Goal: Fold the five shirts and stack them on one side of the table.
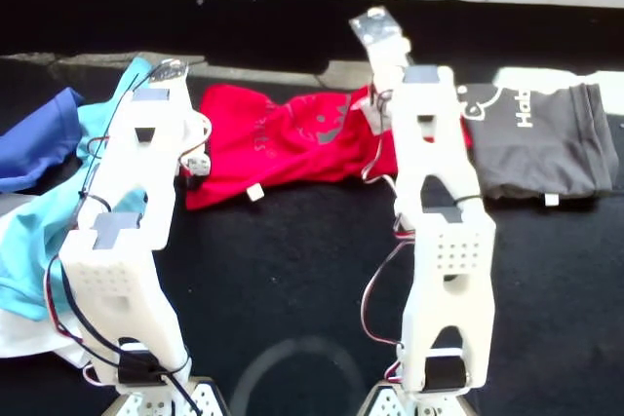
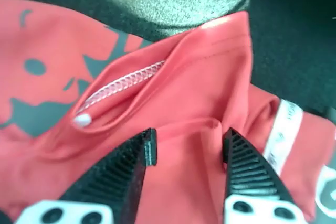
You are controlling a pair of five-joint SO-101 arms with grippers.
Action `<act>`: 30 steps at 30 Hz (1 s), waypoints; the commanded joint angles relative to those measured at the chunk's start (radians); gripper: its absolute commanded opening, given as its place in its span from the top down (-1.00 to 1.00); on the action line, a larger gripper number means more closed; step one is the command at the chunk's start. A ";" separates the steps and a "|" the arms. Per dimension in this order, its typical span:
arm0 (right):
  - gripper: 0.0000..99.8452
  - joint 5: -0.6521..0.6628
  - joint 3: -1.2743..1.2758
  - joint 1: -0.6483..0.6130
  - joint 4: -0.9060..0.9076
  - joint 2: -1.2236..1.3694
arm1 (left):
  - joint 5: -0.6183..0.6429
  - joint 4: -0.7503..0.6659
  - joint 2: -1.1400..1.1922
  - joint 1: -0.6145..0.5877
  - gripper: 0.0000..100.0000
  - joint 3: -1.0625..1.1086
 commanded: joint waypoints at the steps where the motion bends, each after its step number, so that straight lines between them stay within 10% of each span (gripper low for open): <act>1: 0.59 0.008 -0.091 0.002 -0.056 0.025 | -0.005 0.005 0.007 -0.024 0.98 -0.008; 18: 0.58 -0.287 -0.555 -0.061 0.659 0.010 | -0.005 -0.002 0.007 -0.022 0.98 -0.008; 30: 0.58 -0.316 -0.358 -0.087 0.575 0.010 | -0.005 -0.002 0.007 -0.022 0.98 -0.008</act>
